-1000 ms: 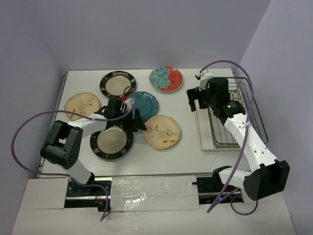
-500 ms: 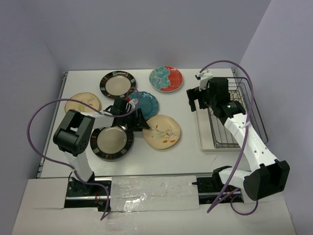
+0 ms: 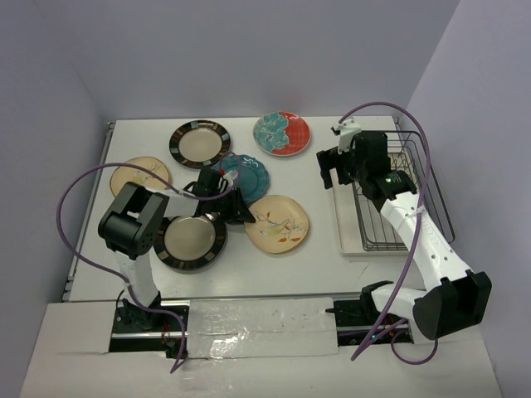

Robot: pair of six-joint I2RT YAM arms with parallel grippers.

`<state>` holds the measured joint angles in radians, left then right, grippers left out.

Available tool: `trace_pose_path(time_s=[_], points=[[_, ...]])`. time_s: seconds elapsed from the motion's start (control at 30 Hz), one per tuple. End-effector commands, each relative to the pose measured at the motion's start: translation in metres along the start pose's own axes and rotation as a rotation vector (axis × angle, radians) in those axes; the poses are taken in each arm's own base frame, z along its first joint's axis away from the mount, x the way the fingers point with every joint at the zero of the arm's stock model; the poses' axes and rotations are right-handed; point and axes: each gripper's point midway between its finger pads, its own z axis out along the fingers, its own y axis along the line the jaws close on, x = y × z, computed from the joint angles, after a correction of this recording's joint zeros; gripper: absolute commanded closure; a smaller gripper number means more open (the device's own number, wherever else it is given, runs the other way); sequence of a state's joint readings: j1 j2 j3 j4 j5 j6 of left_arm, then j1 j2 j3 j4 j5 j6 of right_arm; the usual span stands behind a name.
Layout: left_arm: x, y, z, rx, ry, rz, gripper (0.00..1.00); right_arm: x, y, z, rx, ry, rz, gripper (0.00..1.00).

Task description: Load the plates into the dish rack

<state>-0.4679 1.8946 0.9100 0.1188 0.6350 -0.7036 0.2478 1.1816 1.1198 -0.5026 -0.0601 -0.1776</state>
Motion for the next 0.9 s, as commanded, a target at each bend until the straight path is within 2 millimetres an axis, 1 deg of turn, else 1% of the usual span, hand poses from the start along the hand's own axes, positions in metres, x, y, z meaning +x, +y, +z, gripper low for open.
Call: trace_pose_path(time_s=[0.0,0.07,0.1,0.17,0.23,0.27,0.3,0.33,0.37,0.4,0.43,0.5,0.53,0.57,0.6,0.63,0.67,0.73,0.77,0.8,0.83,0.87], points=[[0.011,0.023,0.009,-0.086,0.023,-0.027,0.71,-0.022,-0.007,-0.010,0.022,-0.062,-0.009,0.00],[0.013,0.025,0.008,-0.093,0.027,-0.031,0.77,-0.023,-0.006,-0.010,0.019,-0.062,-0.010,0.00],[0.014,0.025,0.008,-0.095,0.027,-0.032,0.86,-0.024,-0.006,-0.011,0.015,-0.066,-0.011,0.00],[0.013,0.022,0.004,-0.090,0.018,-0.020,0.99,-0.025,-0.005,-0.013,0.010,-0.070,-0.012,0.00],[0.009,0.011,-0.002,-0.063,0.005,0.000,1.00,-0.027,-0.002,-0.016,-0.004,-0.076,-0.013,0.00],[0.009,0.002,-0.006,-0.033,0.009,0.013,1.00,-0.027,-0.002,-0.017,-0.007,-0.079,-0.013,0.00],[0.002,-0.014,-0.015,0.004,-0.012,0.043,1.00,-0.029,-0.001,-0.020,-0.012,-0.085,-0.014,0.00],[0.000,-0.025,-0.022,0.023,-0.014,0.071,1.00,-0.030,0.001,-0.022,-0.020,-0.091,-0.016,0.00],[-0.007,-0.040,-0.030,0.054,-0.026,0.101,1.00,-0.032,0.001,-0.023,-0.024,-0.097,-0.018,0.00],[-0.013,-0.055,-0.044,0.084,-0.049,0.140,1.00,-0.035,0.003,-0.028,-0.035,-0.109,-0.025,0.00],[-0.013,-0.063,-0.052,0.097,-0.041,0.142,1.00,-0.038,0.006,-0.031,-0.049,-0.121,-0.035,0.00],[-0.023,-0.090,-0.075,0.173,-0.045,0.186,1.00,-0.045,0.010,-0.041,-0.074,-0.155,-0.058,0.00],[-0.029,-0.101,-0.087,0.178,-0.034,0.182,1.00,-0.051,0.014,-0.046,-0.105,-0.180,-0.086,0.00],[-0.039,-0.102,-0.099,0.184,-0.044,0.173,1.00,-0.058,0.016,-0.056,-0.115,-0.219,-0.110,0.00],[-0.042,-0.107,-0.109,0.203,-0.037,0.182,1.00,-0.061,0.018,-0.060,-0.129,-0.236,-0.153,0.00],[-0.047,-0.109,-0.117,0.204,-0.043,0.180,1.00,-0.075,0.019,-0.070,-0.139,-0.268,-0.177,0.00],[-0.059,-0.107,-0.132,0.195,-0.067,0.161,1.00,-0.071,0.024,-0.069,-0.174,-0.230,-0.192,0.00],[-0.068,-0.108,-0.150,0.205,-0.102,0.160,1.00,-0.082,0.027,-0.078,-0.202,-0.254,-0.269,0.00],[-0.076,-0.102,-0.160,0.198,-0.122,0.134,1.00,-0.080,0.034,-0.081,-0.247,-0.252,-0.298,0.00],[-0.077,-0.101,-0.165,0.204,-0.119,0.125,1.00,-0.082,0.036,-0.083,-0.266,-0.261,-0.359,0.00],[-0.082,-0.102,-0.172,0.199,-0.128,0.116,1.00,-0.083,0.040,-0.087,-0.292,-0.270,-0.396,0.00],[-0.085,-0.095,-0.177,0.189,-0.128,0.069,1.00,-0.079,0.050,-0.094,-0.350,-0.276,-0.438,0.00]])
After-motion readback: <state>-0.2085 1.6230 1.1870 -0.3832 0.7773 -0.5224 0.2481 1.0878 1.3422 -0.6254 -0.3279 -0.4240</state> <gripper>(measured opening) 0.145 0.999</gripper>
